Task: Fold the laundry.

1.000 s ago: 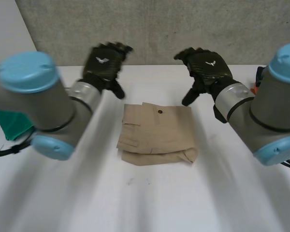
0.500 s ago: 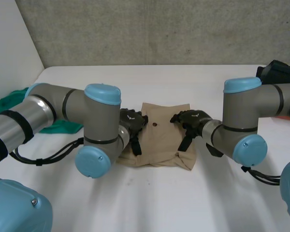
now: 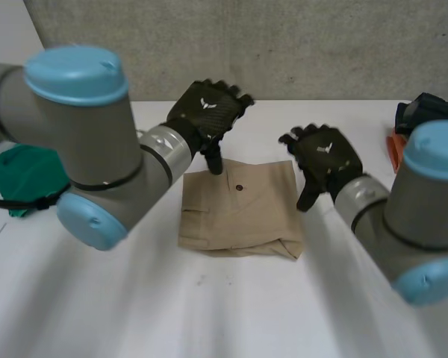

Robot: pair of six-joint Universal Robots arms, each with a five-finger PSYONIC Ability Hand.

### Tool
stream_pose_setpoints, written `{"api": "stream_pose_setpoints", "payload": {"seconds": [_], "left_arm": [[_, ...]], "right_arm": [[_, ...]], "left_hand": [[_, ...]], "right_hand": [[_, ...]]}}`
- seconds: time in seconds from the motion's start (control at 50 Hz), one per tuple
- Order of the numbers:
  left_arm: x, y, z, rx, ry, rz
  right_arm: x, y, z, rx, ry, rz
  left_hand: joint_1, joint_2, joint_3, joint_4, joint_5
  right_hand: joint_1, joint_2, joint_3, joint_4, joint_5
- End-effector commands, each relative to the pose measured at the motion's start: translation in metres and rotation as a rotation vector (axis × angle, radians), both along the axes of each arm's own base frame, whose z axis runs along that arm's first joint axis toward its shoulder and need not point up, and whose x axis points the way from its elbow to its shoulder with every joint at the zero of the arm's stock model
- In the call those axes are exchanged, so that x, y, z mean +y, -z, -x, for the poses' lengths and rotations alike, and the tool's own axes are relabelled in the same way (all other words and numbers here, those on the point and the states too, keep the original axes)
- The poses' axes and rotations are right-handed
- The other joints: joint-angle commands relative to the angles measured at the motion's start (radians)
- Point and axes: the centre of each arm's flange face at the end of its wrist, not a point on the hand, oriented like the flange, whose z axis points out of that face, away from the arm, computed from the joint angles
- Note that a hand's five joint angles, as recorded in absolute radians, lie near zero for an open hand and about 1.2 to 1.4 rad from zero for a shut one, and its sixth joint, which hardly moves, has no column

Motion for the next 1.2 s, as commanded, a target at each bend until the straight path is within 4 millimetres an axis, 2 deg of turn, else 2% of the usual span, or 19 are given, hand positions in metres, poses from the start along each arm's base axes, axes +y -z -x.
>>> {"api": "stream_pose_setpoints", "payload": {"seconds": [0.02, 0.06, 0.12, 0.2, 0.28, 0.44, 0.54, 0.72, 0.8, 0.82, 0.94, 1.0, 1.02, 1.08, 1.2], "left_arm": [[0.007, -0.010, -0.010, 0.027, 0.259, -0.110], [0.009, -0.013, -0.015, 0.033, 0.307, -0.152], [0.010, -0.014, -0.018, 0.038, 0.348, -0.184], [0.012, -0.011, -0.017, 0.035, 0.354, -0.192], [0.015, -0.011, -0.015, 0.035, 0.361, -0.195], [0.016, -0.011, -0.015, 0.036, 0.361, -0.193], [0.015, -0.012, -0.015, 0.038, 0.358, -0.191], [0.014, -0.010, -0.017, 0.037, 0.352, -0.201], [0.013, -0.010, -0.018, 0.036, 0.349, -0.203], [0.013, -0.010, -0.018, 0.036, 0.349, -0.203], [0.012, -0.010, -0.019, 0.037, 0.343, -0.201], [0.010, -0.014, -0.023, 0.041, 0.329, -0.190], [0.009, -0.016, -0.024, 0.042, 0.321, -0.185], [0.008, -0.019, -0.028, 0.045, 0.308, -0.179], [0.008, -0.023, -0.032, 0.050, 0.299, -0.170]], "right_arm": [[0.063, 0.037, -0.018, 0.025, -0.133, 0.039], [0.074, 0.049, -0.023, 0.015, -0.150, 0.072], [0.077, 0.069, -0.028, 0.031, -0.148, 0.093], [0.071, 0.096, -0.034, 0.109, -0.137, 0.116], [0.059, 0.111, -0.041, 0.173, -0.122, 0.159], [0.033, 0.104, -0.060, 0.135, -0.097, 0.277], [0.021, 0.107, -0.071, 0.127, -0.094, 0.292], [0.002, 0.101, -0.086, 0.127, -0.101, 0.304], [-0.004, 0.103, -0.091, 0.141, -0.116, 0.262], [-0.008, 0.103, -0.091, 0.144, -0.112, 0.244], [-0.022, 0.090, -0.079, 0.083, -0.062, 0.189], [-0.034, 0.075, -0.061, 0.068, -0.015, 0.194], [-0.044, 0.066, -0.047, 0.068, 0.020, 0.204], [-0.060, 0.052, -0.026, 0.068, 0.065, 0.228], [-0.086, 0.034, -0.008, 0.043, 0.016, 0.298]], "left_hand": [[0.023, -0.015, 0.000, -0.017, -0.026], [0.026, -0.012, 0.002, -0.014, -0.024], [0.026, -0.012, 0.002, -0.014, -0.024], [0.023, -0.015, 0.000, -0.017, -0.026], [0.023, -0.015, 0.000, -0.017, -0.026], [0.023, -0.015, 0.000, -0.017, -0.026], [0.023, -0.015, 0.000, -0.017, -0.026], [0.026, -0.012, 0.002, -0.014, -0.024], [0.026, -0.012, 0.002, -0.014, -0.024], [0.026, -0.012, 0.002, -0.014, -0.024], [0.032, -0.006, 0.008, -0.008, -0.018], [0.035, -0.004, 0.011, -0.005, -0.015], [0.035, -0.004, 0.011, -0.005, -0.015], [0.035, -0.004, 0.011, -0.005, -0.015], [0.032, -0.006, 0.008, -0.008, -0.018]], "right_hand": [[0.013, -0.037, -0.021, -0.060, -0.062], [0.013, -0.037, -0.021, -0.060, -0.062], [0.013, -0.037, -0.021, -0.060, -0.062], [0.013, -0.037, -0.021, -0.060, -0.062], [0.013, -0.037, -0.021, -0.060, -0.062], [0.035, -0.015, 0.001, -0.038, -0.041], [0.258, 0.208, 0.224, 0.185, 0.182], [0.701, 0.651, 0.667, 0.628, 0.626], [1.123, 1.073, 1.089, 1.050, 1.048], [1.233, 1.184, 1.200, 1.161, 1.158], [1.235, 1.185, 1.201, 1.162, 1.159], [1.235, 1.185, 1.201, 1.162, 1.159], [1.235, 1.185, 1.201, 1.162, 1.159], [1.235, 1.185, 1.201, 1.162, 1.159], [1.235, 1.185, 1.201, 1.162, 1.159]]}}
